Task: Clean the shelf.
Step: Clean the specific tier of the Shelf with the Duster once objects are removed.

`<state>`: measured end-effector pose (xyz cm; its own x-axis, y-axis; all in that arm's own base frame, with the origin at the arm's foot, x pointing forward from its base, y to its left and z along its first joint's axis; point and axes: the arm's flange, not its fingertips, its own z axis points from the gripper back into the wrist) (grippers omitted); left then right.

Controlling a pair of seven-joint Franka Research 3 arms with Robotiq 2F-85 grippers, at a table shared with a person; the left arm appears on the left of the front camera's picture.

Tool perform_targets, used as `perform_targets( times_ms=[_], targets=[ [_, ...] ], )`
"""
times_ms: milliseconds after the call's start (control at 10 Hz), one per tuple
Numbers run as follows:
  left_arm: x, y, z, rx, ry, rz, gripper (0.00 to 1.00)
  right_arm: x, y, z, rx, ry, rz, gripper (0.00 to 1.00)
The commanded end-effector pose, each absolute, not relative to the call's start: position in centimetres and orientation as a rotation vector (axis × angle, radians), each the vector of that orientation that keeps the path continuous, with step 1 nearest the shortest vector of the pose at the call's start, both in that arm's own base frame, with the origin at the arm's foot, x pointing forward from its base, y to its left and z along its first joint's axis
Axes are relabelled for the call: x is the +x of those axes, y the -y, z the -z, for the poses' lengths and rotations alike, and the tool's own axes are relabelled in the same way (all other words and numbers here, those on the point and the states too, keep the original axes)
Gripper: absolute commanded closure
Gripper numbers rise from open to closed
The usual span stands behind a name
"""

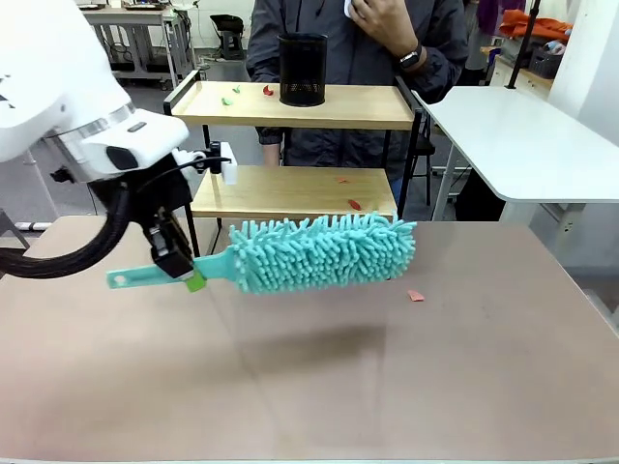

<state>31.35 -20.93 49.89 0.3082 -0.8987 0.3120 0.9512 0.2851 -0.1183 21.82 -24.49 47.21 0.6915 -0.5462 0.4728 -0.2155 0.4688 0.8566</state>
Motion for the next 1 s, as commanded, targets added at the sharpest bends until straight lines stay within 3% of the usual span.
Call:
perform_targets(
  times_ms=[0, 200, 700, 900],
  targets=[
    [31.5, 17.8, -50.6, -0.364, 0.177, 1.252, 0.88, 22.1, 24.6, -47.4, 1.100, 0.853, 0.213, 0.00],
    [31.0, 13.9, -52.2, -0.398, 0.191, 1.210, 0.88, 22.1, 24.6, -47.4, 1.100, 0.853, 0.213, 0.00],
    [28.5, -0.8, -54.9, -0.479, 0.384, 0.630, 0.88, 22.1, 24.6, -47.4, 1.100, 0.853, 0.213, 0.00],
    [25.9, -4.2, -54.1, -0.566, 0.359, 0.570, 0.88, 22.1, 24.6, -47.4, 1.100, 0.853, 0.213, 0.00]
  ],
)
